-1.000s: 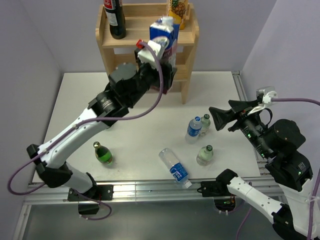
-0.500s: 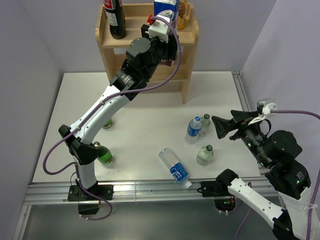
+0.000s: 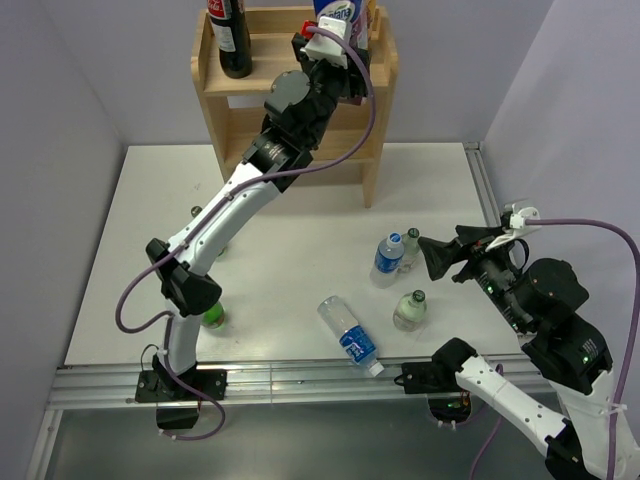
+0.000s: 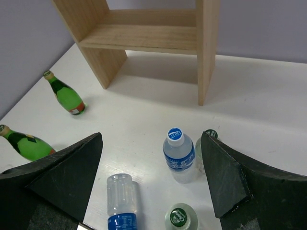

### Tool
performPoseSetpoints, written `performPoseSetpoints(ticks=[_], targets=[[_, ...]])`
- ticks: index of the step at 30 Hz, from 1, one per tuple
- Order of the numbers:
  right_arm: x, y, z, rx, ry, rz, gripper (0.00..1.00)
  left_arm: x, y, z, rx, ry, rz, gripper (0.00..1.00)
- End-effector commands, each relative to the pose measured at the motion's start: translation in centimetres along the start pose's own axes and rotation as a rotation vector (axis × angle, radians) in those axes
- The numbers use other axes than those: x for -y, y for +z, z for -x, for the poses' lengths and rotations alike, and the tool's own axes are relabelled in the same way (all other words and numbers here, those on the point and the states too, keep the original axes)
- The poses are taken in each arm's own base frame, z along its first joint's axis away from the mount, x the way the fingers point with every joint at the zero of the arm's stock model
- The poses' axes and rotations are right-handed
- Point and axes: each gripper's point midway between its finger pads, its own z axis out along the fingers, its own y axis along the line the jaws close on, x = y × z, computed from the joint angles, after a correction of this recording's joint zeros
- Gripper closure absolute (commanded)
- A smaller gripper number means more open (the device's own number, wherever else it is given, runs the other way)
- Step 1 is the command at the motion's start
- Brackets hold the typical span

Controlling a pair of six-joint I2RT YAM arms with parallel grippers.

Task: Place and organize the beverage onto the shelf
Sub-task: Place the drink on the shelf.

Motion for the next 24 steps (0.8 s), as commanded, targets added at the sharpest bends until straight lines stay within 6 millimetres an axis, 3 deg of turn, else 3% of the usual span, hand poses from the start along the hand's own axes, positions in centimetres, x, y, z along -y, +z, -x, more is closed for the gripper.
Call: performPoseSetpoints(ticks=[1,6,10,14,18,24], targets=[[0.0,-0.3,0.5,0.029,0.016,0.001,0.1,-3.7,-3.8,20.2,0.579,-0.193,0.052,1.0],[-0.4,-0.2,0.5,0.029,0.018,0.022,0.1,-5.0,-2.9,19.1,0.594,-0.202,0.054,1.0],[-0.6,-0.1,0.2,0.02,0.016,0.032,0.1,-5.8,-1.6,17.0,0.574,-0.116,0.103,1.0],[-0.4,-0.2,0.0,0.022,0.016,0.029,0.1,-6.5,-1.3,16.6,0.552,-0.089,0.115,1.0],[-0.7,-0.2,-0.1,0.021,0.021,0.046,0.1,-9.4,-0.6,15.8,0.525,-0.063,0.168,1.0],[-1.0,-0.4,-0.3,0.016,0.026,0.061,0.1,-12.2,0.4,14.2,0.482,0.007,0.207,1.0]])
